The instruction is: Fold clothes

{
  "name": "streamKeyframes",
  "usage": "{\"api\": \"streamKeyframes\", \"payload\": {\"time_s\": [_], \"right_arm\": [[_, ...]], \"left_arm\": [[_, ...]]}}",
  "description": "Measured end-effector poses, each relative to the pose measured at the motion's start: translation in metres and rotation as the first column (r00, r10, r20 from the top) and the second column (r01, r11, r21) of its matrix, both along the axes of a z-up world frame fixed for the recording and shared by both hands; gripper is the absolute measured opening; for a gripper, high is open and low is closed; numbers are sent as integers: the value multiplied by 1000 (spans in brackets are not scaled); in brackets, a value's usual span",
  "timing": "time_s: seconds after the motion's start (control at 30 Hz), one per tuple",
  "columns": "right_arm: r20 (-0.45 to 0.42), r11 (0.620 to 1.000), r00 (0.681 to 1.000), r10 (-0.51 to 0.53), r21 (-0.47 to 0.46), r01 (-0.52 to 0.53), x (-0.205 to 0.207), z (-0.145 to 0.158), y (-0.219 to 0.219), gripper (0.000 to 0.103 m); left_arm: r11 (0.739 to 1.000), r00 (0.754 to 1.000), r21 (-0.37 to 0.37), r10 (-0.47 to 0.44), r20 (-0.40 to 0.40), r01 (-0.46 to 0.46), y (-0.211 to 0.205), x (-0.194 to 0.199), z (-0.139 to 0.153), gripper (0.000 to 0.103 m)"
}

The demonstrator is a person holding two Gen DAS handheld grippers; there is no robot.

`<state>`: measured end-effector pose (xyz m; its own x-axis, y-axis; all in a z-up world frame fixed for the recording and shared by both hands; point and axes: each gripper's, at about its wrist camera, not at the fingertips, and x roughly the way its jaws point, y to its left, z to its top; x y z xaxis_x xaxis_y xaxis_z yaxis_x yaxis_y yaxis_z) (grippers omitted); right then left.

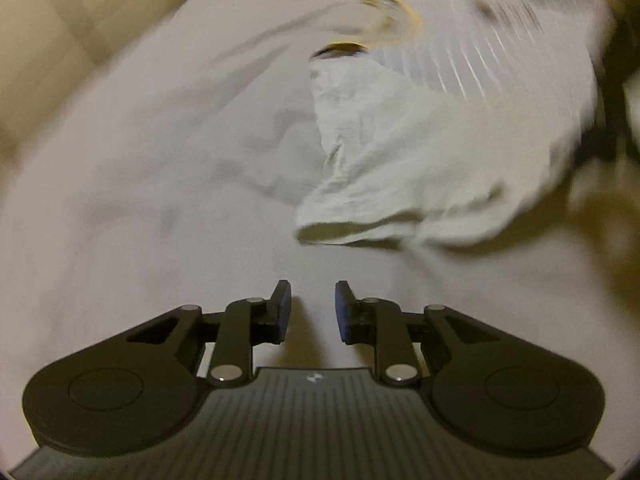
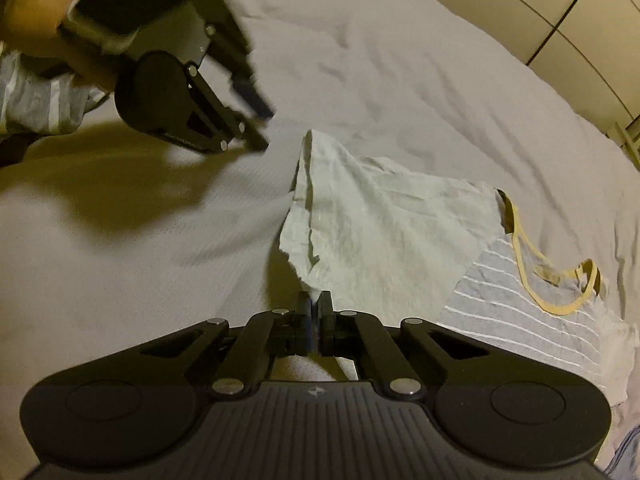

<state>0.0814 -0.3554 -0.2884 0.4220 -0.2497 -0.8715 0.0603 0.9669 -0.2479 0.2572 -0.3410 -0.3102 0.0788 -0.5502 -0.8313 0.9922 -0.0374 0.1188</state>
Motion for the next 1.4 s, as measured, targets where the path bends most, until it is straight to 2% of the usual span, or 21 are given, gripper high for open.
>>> {"api": "streamKeyframes", "payload": {"time_s": [0.03, 0.07, 0.1, 0.13, 0.17, 0.23, 0.3, 0.37, 0.43, 0.53, 0.57, 0.6, 0.63, 0.73, 0.8, 0.87, 0.93, 1.07, 1.23, 1.37, 1.4], "right_arm": [[-1, 1000, 1000, 7, -2, -7, -2, 0, 0, 0], [-4, 1000, 1000, 14, -4, -14, -4, -2, 1, 0], [-7, 1000, 1000, 20, -7, -20, -5, -3, 3, 0], [-10, 1000, 1000, 25, -7, -25, -7, -4, 6, 0], [-12, 1000, 1000, 29, -4, -29, -9, -6, 7, 0], [-14, 999, 999, 38, -1, -38, -13, -9, 8, 0], [-15, 999, 999, 40, 3, -40, -16, -11, 8, 0], [-14, 999, 999, 35, 8, -35, -15, -12, 7, 0], [-9, 1000, 1000, 28, 15, -28, -14, -11, 5, 0], [4, 999, 1000, 14, 29, -14, -10, -9, 3, 0], [9, 999, 1000, 7, 35, -8, -9, -9, 3, 0], [15, 999, 1000, -2, 45, 1, -8, -8, 1, 0], [23, 998, 1000, -15, 60, 13, -8, -7, -2, 0], [68, 980, 991, -113, 174, 99, -10, -3, -17, 0], [95, 955, 976, -194, 247, 166, -14, 1, -27, 0], [120, 928, 957, -265, 301, 219, -19, 6, -37, 0], [139, 900, 936, -324, 351, 259, -25, 12, -46, 0], [140, 806, 867, -478, 463, 369, -42, 16, -69, 0], [106, 688, 774, -624, 544, 480, -65, 12, -98, 0], [63, 614, 719, -692, 576, 540, -82, 1, -116, 0], [51, 598, 708, -704, 580, 553, -85, -2, -120, 1]], "left_arm": [[996, 989, -7, 93, -117, -94, 0, 9, 1, 20], [983, 957, -4, 178, -227, -184, 1, 18, 2, 21], [967, 916, 4, 244, -318, -256, 1, 26, 0, 23], [945, 862, 20, 306, -405, -326, 0, 34, -2, 25], [926, 817, 38, 349, -459, -375, -1, 39, -5, 30], [888, 723, 88, 422, -547, -452, -7, 48, -13, 32], [859, 665, 116, 464, -585, -498, -14, 55, -17, 38], [838, 626, 149, 498, -600, -524, -20, 60, -21, 41], [820, 599, 174, 526, -603, -545, -26, 63, -25, 40], [805, 572, 191, 545, -613, -562, -29, 66, -28, 27], [801, 566, 195, 549, -616, -566, -30, 67, -29, 14], [801, 566, 195, 550, -614, -566, -31, 68, -28, 5], [800, 568, 193, 551, -612, -568, -32, 68, -27, 4], [804, 598, 158, 542, -590, -573, -35, 63, -12, 2], [812, 636, 117, 528, -563, -571, -42, 54, 5, 2], [810, 644, 110, 533, -549, -576, -52, 46, 15, 2], [819, 670, 105, 529, -522, -564, -65, 37, 23, 2], [851, 722, 97, 493, -486, -515, -100, 17, 35, 3], [880, 740, 93, 445, -504, -465, -143, -4, 36, 4], [898, 755, 111, 419, -504, -425, -175, -15, 24, 6], [902, 757, 111, 413, -507, -418, -180, -17, 21, 11]]}}
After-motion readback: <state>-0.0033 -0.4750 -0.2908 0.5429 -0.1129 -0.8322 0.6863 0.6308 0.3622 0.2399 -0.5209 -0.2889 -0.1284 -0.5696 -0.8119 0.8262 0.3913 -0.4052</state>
